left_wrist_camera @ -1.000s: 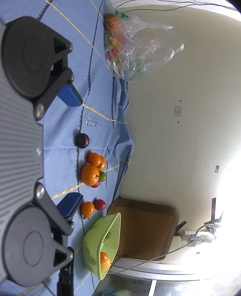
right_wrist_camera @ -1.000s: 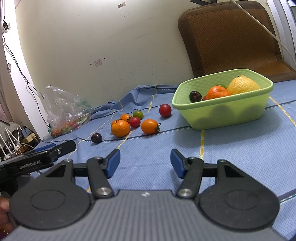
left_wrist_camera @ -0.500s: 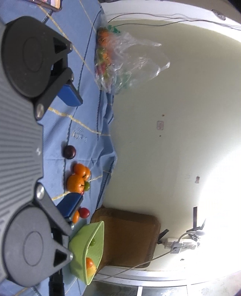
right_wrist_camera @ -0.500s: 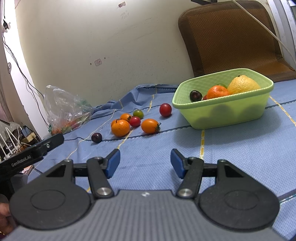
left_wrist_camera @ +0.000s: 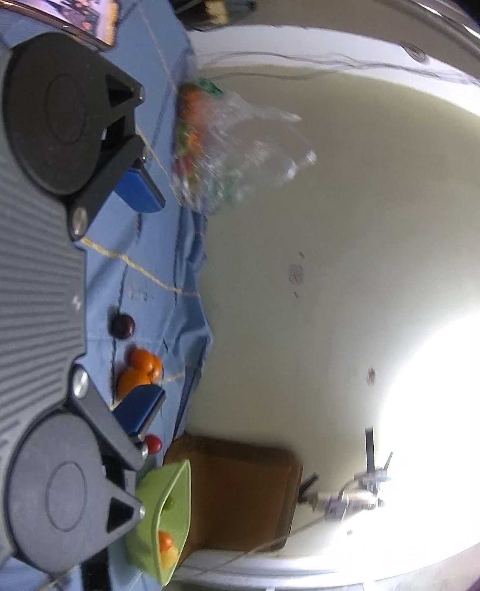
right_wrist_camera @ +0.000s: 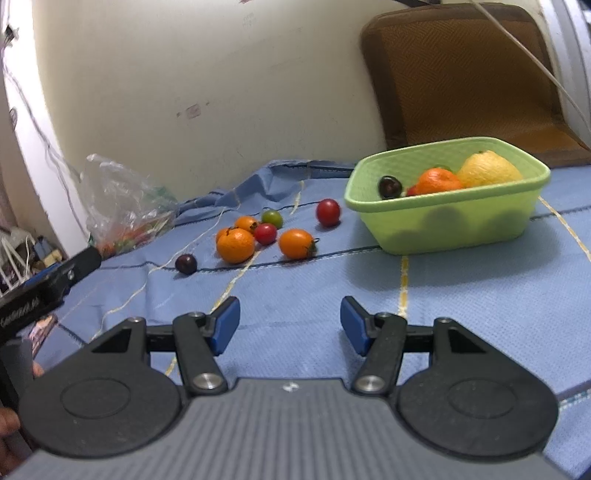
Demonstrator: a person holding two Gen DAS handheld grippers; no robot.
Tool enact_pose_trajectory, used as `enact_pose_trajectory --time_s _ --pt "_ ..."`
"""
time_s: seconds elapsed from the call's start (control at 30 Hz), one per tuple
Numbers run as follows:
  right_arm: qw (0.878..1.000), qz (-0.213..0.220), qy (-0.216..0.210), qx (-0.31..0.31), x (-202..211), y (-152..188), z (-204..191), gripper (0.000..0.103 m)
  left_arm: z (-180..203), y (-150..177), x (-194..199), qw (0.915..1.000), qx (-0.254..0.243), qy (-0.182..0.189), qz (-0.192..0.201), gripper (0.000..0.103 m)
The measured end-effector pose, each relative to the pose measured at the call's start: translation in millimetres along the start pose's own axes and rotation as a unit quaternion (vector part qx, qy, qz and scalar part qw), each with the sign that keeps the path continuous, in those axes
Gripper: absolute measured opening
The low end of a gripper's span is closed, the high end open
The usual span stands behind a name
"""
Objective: Organize fruits
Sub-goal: 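Grasp a tangerine with the left tool while the right tool grasps a red tomato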
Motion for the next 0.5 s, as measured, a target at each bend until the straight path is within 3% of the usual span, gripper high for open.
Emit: enact_pose_trajectory --time_s 0.33,0.5 --pt "0.993 -0.018 -0.007 0.115 -43 -45 -46 0.062 -41 4 -18 0.9915 0.113 0.031 -0.056 0.103" --pt "0.989 -0.045 0.004 0.139 -88 -65 -57 0.061 -45 4 -21 0.9895 0.125 0.041 -0.06 0.103"
Point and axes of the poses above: each gripper's, at about its wrist camera, not at the fingertips, and x roughly against the way its jaws point, z to its right, y to its underside, the point moved 7 cm from there along -x, roughly the way its jaws point, and after that the axes turned 13 degrees about -z, right-handed, at the moved point
